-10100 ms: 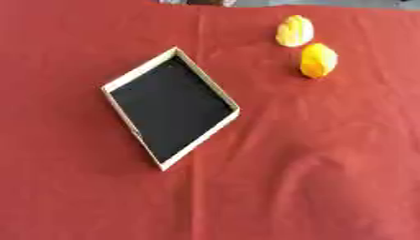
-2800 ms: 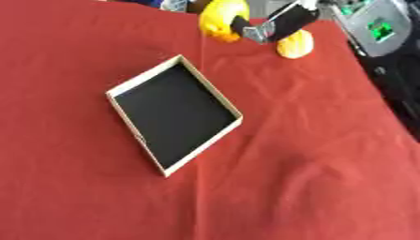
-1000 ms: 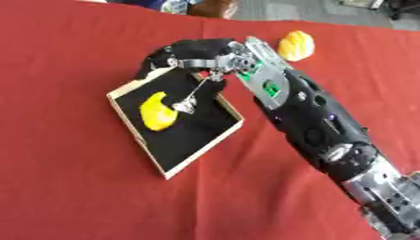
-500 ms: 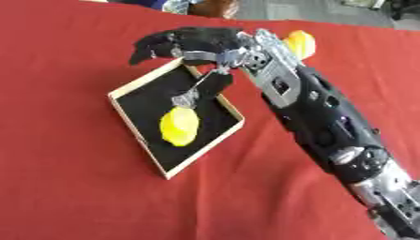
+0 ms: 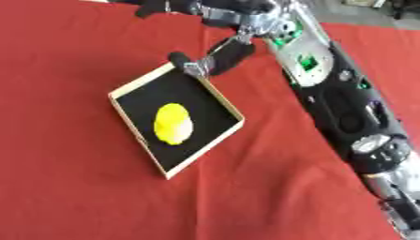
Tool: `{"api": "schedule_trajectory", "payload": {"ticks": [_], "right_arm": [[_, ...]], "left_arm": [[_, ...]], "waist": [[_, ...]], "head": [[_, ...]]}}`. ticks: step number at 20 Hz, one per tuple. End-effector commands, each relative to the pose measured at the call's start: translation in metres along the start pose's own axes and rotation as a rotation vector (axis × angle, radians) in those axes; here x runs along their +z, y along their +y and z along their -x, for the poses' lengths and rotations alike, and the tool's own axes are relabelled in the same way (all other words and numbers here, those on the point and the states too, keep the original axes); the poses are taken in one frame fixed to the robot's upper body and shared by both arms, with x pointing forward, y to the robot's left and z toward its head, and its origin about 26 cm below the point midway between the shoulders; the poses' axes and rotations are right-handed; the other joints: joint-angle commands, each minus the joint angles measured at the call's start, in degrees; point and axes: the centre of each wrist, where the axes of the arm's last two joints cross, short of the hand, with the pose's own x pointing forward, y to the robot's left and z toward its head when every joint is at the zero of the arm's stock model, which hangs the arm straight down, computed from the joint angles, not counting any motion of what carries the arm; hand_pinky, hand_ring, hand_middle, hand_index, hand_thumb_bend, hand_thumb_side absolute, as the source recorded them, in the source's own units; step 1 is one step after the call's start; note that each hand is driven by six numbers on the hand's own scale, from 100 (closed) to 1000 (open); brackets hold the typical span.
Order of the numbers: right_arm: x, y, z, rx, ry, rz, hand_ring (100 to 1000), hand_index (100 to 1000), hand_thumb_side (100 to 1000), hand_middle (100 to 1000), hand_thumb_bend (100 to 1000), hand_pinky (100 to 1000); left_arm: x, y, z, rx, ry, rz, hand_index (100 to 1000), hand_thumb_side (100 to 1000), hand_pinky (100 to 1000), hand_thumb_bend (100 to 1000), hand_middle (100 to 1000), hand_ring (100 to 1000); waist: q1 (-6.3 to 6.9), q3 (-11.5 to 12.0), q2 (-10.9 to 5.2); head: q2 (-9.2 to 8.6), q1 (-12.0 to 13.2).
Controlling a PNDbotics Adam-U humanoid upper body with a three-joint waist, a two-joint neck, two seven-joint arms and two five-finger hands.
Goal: Pick up objects on the table and place them in the box.
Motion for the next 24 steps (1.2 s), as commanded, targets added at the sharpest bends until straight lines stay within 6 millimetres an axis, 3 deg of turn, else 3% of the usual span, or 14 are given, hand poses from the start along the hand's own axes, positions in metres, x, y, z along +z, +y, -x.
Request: {"api": "schedule_trajectory", "payload": {"ticks": [1,8,14,18,24], "right_arm": [[0.02,-0.033,0.002,0.064,0.008,-0.017,1000,944,220,873,100,973],[0.09,-0.045,0.035,0.099,0.329,-0.021,999,948,225,873,100,955],[0.155,-0.028,0.058,0.145,0.561,-0.07,1000,957,278,880,100,955],[0.178,-0.021,0.066,0.167,0.635,-0.086,1000,959,284,885,100,953],[0.197,-0.013,0.075,0.182,0.703,-0.123,1000,961,251,887,100,953]], "left_arm": [[-0.007,0.003,-0.005,-0.012,-0.028,0.01,881,644,820,112,835,702],[-0.006,0.004,-0.005,-0.019,-0.026,0.009,881,649,821,108,836,700],[-0.007,0.005,-0.005,-0.023,-0.032,0.009,881,650,821,105,836,699],[-0.008,0.005,-0.006,-0.023,-0.034,0.011,881,652,821,103,836,699],[-0.008,0.004,-0.006,-0.024,-0.034,0.013,881,658,822,100,837,698]], "waist": [[0.47,-0.06,-0.94],[0.24,-0.43,-0.66],[0.19,-0.51,-0.19],[0.26,-0.58,0.04],[0.05,-0.44,0.44]], "head": [[-0.32,0.27],[-0.39,0.82],[-0.58,1.21],[-0.7,1.18],[-1.02,0.97]]}}
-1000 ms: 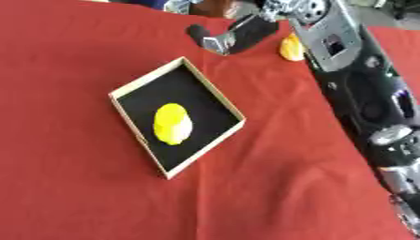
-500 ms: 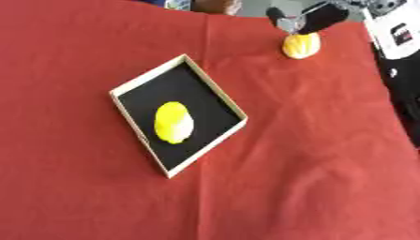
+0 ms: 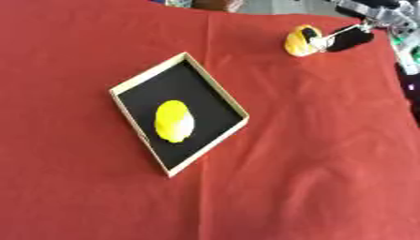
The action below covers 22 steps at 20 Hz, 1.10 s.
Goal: Pick up objects on the table and place them in the box.
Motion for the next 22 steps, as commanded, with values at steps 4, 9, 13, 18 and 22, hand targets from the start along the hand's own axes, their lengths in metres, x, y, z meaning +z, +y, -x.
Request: {"api": "schedule_trajectory", "payload": {"ticks": [4,9,13,18,22], "right_arm": [[0.015,-0.016,0.019,0.047,0.087,0.013,1000,962,254,887,100,954],[0.014,-0.021,0.024,0.035,0.121,0.058,1000,961,236,889,100,955],[0.014,-0.027,0.025,0.053,0.118,0.061,1000,965,235,891,100,955],[0.018,-0.026,0.028,0.076,0.157,0.038,1000,969,243,894,100,952],[0.026,-0.022,0.033,0.108,0.179,0.001,1000,966,171,893,100,955]], "left_arm": [[-0.01,0.004,-0.006,-0.018,-0.04,0.017,881,661,822,100,838,697],[-0.013,0.003,-0.007,-0.015,-0.055,0.021,881,662,823,100,839,696],[-0.015,0.003,-0.007,-0.016,-0.064,0.023,881,667,823,100,840,695],[-0.016,0.001,-0.008,-0.011,-0.07,0.027,880,674,823,100,841,693],[-0.015,0.003,-0.007,-0.018,-0.064,0.027,880,678,824,100,842,692]], "waist": [[-0.14,0.39,-0.36],[-0.56,1.11,0.91],[-0.79,1.35,1.77],[-1.23,1.51,2.58],[-1.39,1.72,3.04]], "head": [[-1.56,-0.42],[-3.15,-1.34],[-4.46,-1.9],[-5.55,-2.43],[-5.33,-2.2]]}}
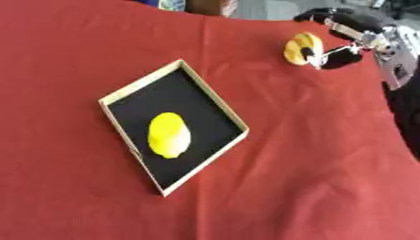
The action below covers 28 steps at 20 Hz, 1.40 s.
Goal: Pick up objects on the table and place them in the box.
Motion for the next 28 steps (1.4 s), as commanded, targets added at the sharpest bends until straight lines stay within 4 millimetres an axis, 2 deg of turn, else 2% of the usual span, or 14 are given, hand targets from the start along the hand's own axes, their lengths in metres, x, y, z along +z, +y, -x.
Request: {"api": "schedule_trajectory", "payload": {"ticks": [1,2,3,11,16,18,21,25,28], "right_arm": [[0.016,-0.022,0.013,0.058,0.031,0.01,1000,966,265,893,100,958],[0.017,-0.022,0.014,0.054,0.03,0.009,1000,965,307,892,100,958],[0.017,-0.023,0.014,0.049,0.033,0.01,997,962,388,885,100,955],[0.011,-0.025,0.012,0.038,0.092,0.05,981,958,442,872,100,940],[0.008,-0.021,0.01,0.06,0.11,0.053,978,961,432,875,100,936],[0.007,-0.02,0.01,0.077,0.119,0.054,982,965,469,880,100,937],[0.007,-0.019,0.011,0.131,0.153,0.024,981,966,595,880,100,933],[0.009,-0.012,0.013,0.176,0.194,-0.005,976,958,572,870,100,928],[0.008,-0.007,0.014,0.173,0.209,-0.001,963,911,532,822,100,922]], "left_arm": [[-0.008,0.005,-0.006,-0.021,-0.035,0.022,880,681,824,100,843,692],[-0.008,0.004,-0.006,-0.021,-0.034,0.023,880,680,824,100,843,692],[-0.008,0.004,-0.006,-0.02,-0.035,0.024,880,681,824,100,843,692],[-0.009,0.003,-0.006,-0.012,-0.036,0.024,880,686,825,100,844,692],[-0.01,0.002,-0.006,-0.008,-0.036,0.023,880,688,825,100,844,691],[-0.01,0.002,-0.006,-0.006,-0.036,0.024,880,690,825,100,845,691],[-0.01,0.001,-0.006,-0.005,-0.036,0.025,880,691,825,100,845,691],[-0.009,0.001,-0.006,-0.003,-0.035,0.026,879,693,826,100,845,690],[-0.009,0.0,-0.006,0.009,-0.027,0.022,879,701,826,100,847,688]], "waist": [[0.2,-0.11,-1.14],[0.16,-0.2,-1.11],[0.11,-0.29,-1.09],[-0.1,0.07,-0.78],[-0.21,0.11,-0.55],[-0.25,0.26,-0.41],[-0.31,0.37,-0.2],[-0.38,0.34,0.0],[-0.46,0.31,0.11]], "head": [[-0.4,0.02],[-0.27,0.04],[-0.19,0.04],[-0.61,-0.56],[-0.89,-0.69],[-1.08,-0.82],[-1.25,-0.94],[-1.11,-0.88],[-1.04,-0.92]]}}
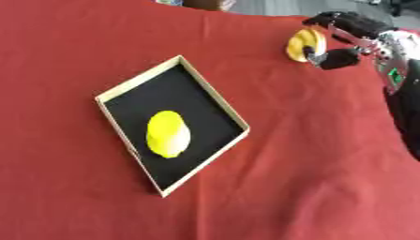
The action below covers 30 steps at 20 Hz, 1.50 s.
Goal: Pick up objects on the table and place them in the box.
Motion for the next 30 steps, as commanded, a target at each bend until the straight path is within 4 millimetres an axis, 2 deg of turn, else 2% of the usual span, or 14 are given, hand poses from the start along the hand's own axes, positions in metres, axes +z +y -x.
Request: {"api": "schedule_trajectory", "payload": {"ticks": [1,5,8,11,15,21,25,30], "right_arm": [[0.004,-0.008,0.008,0.031,0.033,0.012,957,880,516,789,100,918],[0.0,-0.007,0.004,0.018,0.026,0.044,908,700,381,592,100,892],[-0.002,-0.011,0.001,-0.01,-0.004,0.116,865,636,286,538,100,871],[-0.004,-0.015,-0.002,-0.043,-0.032,0.197,839,598,219,511,100,862],[-0.005,-0.022,-0.005,-0.088,-0.082,0.271,837,604,200,517,100,866],[-0.002,-0.053,-0.013,-0.131,-0.196,0.375,820,599,180,513,100,865],[-0.001,-0.077,-0.035,-0.141,-0.339,0.417,796,597,169,513,100,856],[-0.009,-0.1,-0.091,-0.142,-0.586,0.405,754,601,180,517,100,825]], "left_arm": [[-0.008,0.001,-0.005,0.005,-0.027,0.016,878,700,826,100,847,689],[-0.008,0.002,-0.006,0.009,-0.027,0.017,876,704,826,100,847,689],[-0.007,0.002,-0.005,0.009,-0.024,0.016,876,701,826,100,847,689],[-0.007,0.002,-0.005,0.01,-0.022,0.015,876,702,827,100,847,690],[-0.007,0.002,-0.005,0.01,-0.02,0.015,876,697,827,100,847,692],[-0.007,0.003,-0.005,0.008,-0.017,0.015,876,692,827,100,846,694],[-0.007,0.003,-0.006,0.009,-0.018,0.016,875,685,827,100,845,696],[-0.008,0.002,-0.006,0.016,-0.024,0.018,875,677,827,100,843,698]], "waist": [[0.29,-0.05,-1.07],[0.34,0.05,-1.14],[0.32,-0.04,-1.4],[0.29,-0.08,-1.74],[0.35,0.02,-2.41],[0.42,-0.45,-3.7],[0.56,-0.6,-4.48],[0.72,-0.33,-5.17]], "head": [[-0.71,-0.22],[-0.6,-0.23],[-0.46,-0.21],[-0.37,-0.2],[-0.2,-0.16],[0.31,-0.02],[0.77,-0.04],[1.18,-0.41]]}}
